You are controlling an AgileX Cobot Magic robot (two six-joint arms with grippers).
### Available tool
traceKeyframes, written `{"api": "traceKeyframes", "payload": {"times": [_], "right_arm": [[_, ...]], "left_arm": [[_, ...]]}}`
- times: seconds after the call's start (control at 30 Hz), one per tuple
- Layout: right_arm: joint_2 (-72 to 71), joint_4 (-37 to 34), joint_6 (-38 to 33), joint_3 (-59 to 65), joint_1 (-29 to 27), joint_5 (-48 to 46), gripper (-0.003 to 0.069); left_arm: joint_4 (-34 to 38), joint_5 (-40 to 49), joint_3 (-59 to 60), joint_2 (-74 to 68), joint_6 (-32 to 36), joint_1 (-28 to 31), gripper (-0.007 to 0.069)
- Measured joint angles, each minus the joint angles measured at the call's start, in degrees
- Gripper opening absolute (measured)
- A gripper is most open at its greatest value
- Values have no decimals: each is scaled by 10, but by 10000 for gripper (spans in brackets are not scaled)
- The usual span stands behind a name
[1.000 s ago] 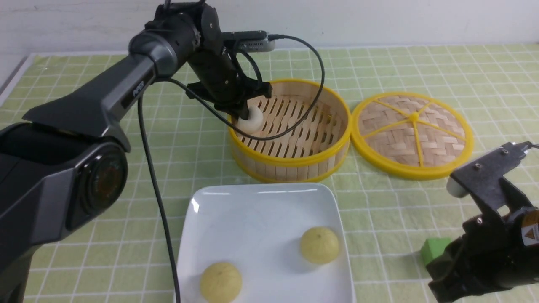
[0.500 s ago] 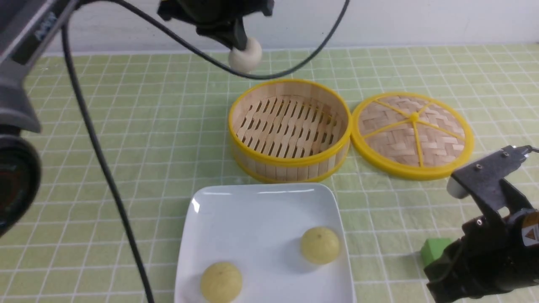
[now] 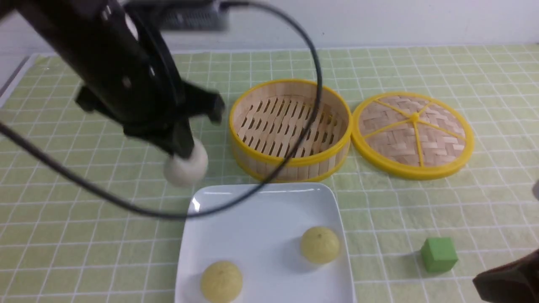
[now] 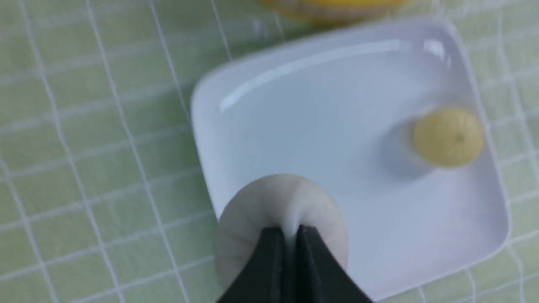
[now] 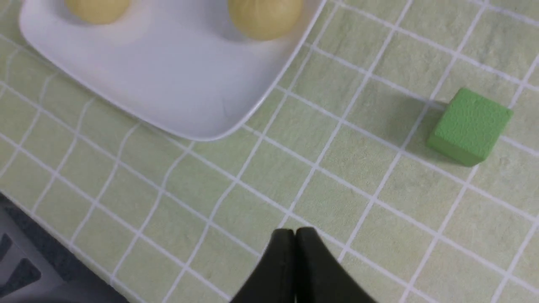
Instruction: Put the steamed buns into the plate on the green tablecloth.
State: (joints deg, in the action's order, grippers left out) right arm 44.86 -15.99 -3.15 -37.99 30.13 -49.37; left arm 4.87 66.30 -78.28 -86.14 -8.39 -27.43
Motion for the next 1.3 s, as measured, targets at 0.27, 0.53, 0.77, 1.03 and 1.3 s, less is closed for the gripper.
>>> {"api": "traceKeyframes", "payload": {"times": [0.27, 0.53, 0.77, 1.03, 1.3], "right_arm": [[-121, 4, 0, 0, 0, 9, 22], [-225, 17, 0, -10, 0, -32, 22], [-288, 48, 0, -24, 0, -47, 29], [-330, 145, 1, -23, 0, -112, 44], [-331, 171, 47, 71, 0, 104, 50]], "left_arm": [[-15, -242, 143, -70, -2, -51, 35], [-15, -298, 143, -131, -3, -52, 206], [-20, -268, 118, -125, -3, -53, 441], [-32, -191, 65, -122, -3, -53, 491], [-34, -181, 65, -122, -3, -53, 409]]}}
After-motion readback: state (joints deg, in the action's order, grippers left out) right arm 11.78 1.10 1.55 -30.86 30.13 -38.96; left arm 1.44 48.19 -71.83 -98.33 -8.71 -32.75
